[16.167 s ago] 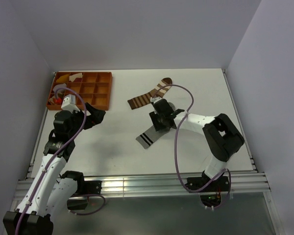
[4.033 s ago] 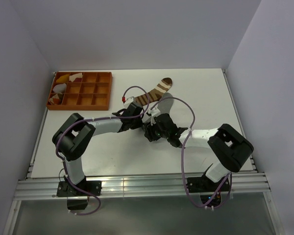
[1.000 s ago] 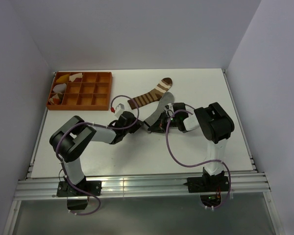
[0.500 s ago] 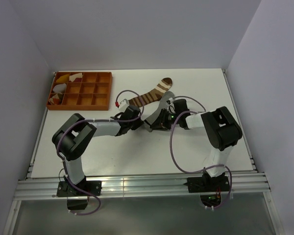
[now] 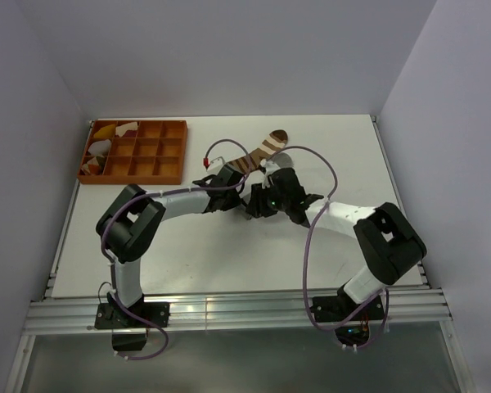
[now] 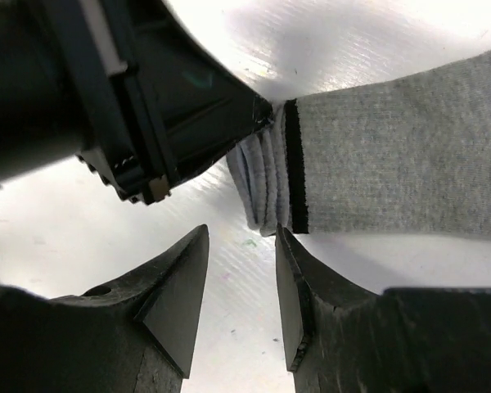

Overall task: Roll the socks
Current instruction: Roll the sock at the center of the board.

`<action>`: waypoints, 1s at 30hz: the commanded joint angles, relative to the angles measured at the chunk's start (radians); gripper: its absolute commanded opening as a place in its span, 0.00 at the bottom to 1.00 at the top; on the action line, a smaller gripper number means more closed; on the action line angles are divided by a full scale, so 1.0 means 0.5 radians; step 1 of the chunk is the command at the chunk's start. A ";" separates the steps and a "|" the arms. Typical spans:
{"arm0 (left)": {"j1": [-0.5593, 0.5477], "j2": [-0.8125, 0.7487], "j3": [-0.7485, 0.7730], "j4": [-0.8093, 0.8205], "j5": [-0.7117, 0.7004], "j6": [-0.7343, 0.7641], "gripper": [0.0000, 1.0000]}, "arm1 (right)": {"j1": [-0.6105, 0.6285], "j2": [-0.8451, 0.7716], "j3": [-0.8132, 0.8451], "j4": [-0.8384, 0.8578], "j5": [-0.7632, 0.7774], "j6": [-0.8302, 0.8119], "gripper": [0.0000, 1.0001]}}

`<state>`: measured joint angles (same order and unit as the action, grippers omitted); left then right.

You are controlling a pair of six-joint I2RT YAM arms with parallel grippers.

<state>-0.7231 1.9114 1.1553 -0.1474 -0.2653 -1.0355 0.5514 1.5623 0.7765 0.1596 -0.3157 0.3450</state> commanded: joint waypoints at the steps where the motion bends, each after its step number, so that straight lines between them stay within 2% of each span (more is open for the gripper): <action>1: 0.004 0.101 0.064 -0.260 0.000 0.154 0.00 | 0.124 -0.087 -0.053 0.006 0.406 -0.239 0.46; 8: 0.004 0.116 0.092 -0.279 0.049 0.200 0.00 | 0.189 -0.189 -0.369 0.545 0.395 -0.294 0.47; 14: 0.004 0.126 0.092 -0.270 0.089 0.203 0.00 | 0.238 -0.097 -0.399 0.708 0.407 -0.328 0.48; 21: 0.004 0.129 0.095 -0.270 0.110 0.212 0.00 | 0.253 -0.032 -0.360 0.773 0.401 -0.356 0.50; 30: 0.004 0.123 0.119 -0.279 0.135 0.218 0.00 | 0.284 0.127 -0.225 0.653 0.423 -0.371 0.50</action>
<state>-0.7193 1.9358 1.2121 -0.2070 -0.2283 -0.9550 0.6804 1.6100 0.6174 0.4782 -0.1303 0.1802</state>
